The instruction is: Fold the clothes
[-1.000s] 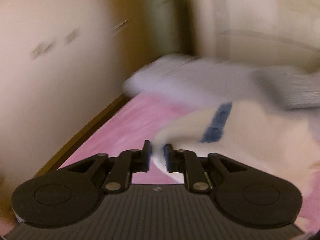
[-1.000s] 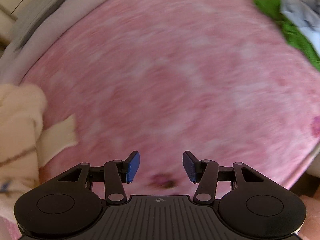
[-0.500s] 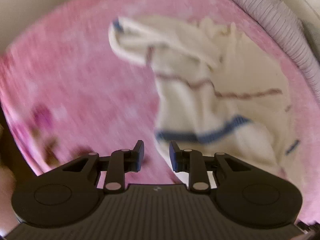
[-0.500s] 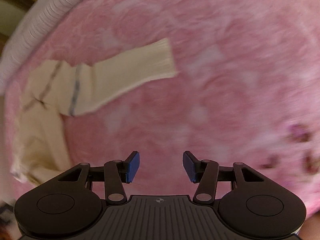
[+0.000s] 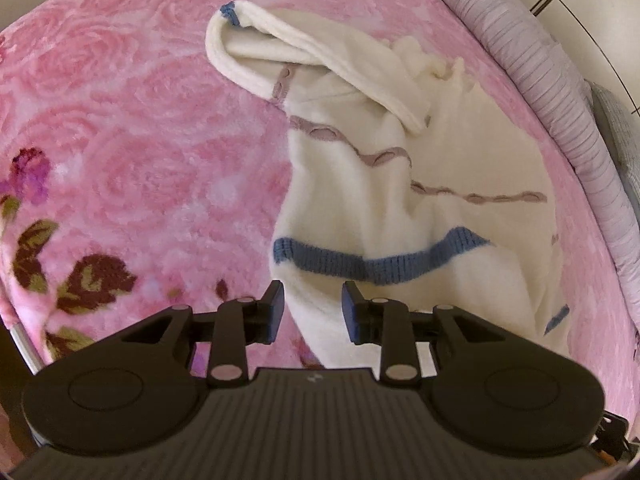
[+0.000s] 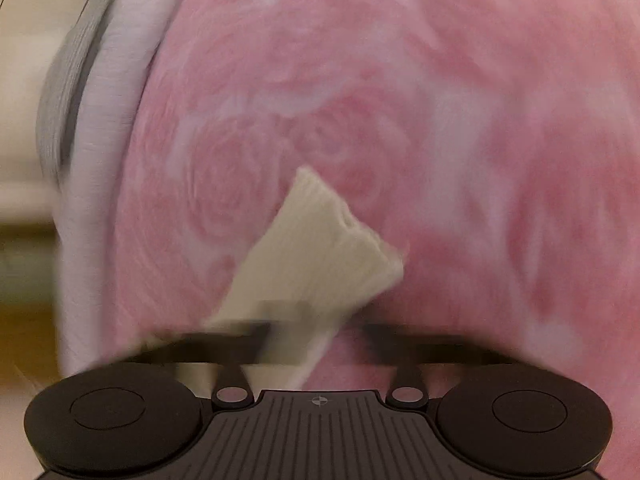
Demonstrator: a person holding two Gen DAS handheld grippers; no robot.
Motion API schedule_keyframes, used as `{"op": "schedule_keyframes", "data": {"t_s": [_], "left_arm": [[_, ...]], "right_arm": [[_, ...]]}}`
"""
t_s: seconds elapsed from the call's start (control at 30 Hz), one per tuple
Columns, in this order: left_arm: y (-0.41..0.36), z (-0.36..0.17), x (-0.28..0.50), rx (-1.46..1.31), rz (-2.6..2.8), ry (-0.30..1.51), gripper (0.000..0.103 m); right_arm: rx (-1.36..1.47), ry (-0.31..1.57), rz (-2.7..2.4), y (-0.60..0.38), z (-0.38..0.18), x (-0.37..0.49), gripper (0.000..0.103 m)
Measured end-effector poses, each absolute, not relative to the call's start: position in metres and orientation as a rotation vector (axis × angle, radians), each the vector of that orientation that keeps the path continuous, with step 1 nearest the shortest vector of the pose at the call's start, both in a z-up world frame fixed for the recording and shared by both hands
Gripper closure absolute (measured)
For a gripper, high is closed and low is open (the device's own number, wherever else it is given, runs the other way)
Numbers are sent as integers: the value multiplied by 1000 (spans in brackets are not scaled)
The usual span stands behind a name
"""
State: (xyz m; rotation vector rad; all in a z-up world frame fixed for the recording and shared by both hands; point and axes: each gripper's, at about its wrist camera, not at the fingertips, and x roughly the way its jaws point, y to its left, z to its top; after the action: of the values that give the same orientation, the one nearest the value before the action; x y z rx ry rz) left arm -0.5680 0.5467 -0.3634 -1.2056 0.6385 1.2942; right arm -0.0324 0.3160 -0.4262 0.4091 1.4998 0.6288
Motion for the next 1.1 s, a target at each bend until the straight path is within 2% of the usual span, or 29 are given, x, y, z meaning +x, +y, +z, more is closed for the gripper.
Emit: {"op": "schedule_keyframes", "data": {"t_s": [0.1,0.33,0.4,0.47,0.5,0.53,0.57,0.6,0.63,0.7,0.87,1.0,1.1], "left_arm": [[548,-358,-563,-1207,1268,613,77],[548,-342,-541,-1229,1152,600,77],[548,-341,-533,-1231,1106,602,76],[549,-344,-522,-1227,1066,628,74],[550,-348,-517,-1240,1056,643,74],[551,-352,-512,-1255,1046,657,74],[552,-357,-507,-1281,1031,665,74],[552,-361,-503,-1308,1014,671,74],[552,-366,-499,-1335,996,677,74],[549,-373,-491,-1388,968,684,74],[547,-385,-473,-1478,931,711,74],[557,-398,-459,-1566,944,695,73],[561,-419,-444,-1626,914,782,70]], "right_arm": [[443,1314,714,314,-392,3,99],[486,778,704,317,-270,132,99],[481,691,665,321,-251,158,99],[454,684,610,329,-255,174,98],[444,703,584,331,-259,181,93],[449,795,558,327,-271,184,81],[473,878,529,320,-286,181,74],[499,950,506,312,-300,175,60],[531,987,503,301,-315,162,51],[543,1090,472,275,-343,131,48],[461,1426,420,204,-405,27,48],[336,1480,534,190,-403,-33,48],[242,1536,615,197,-401,-57,48]]}}
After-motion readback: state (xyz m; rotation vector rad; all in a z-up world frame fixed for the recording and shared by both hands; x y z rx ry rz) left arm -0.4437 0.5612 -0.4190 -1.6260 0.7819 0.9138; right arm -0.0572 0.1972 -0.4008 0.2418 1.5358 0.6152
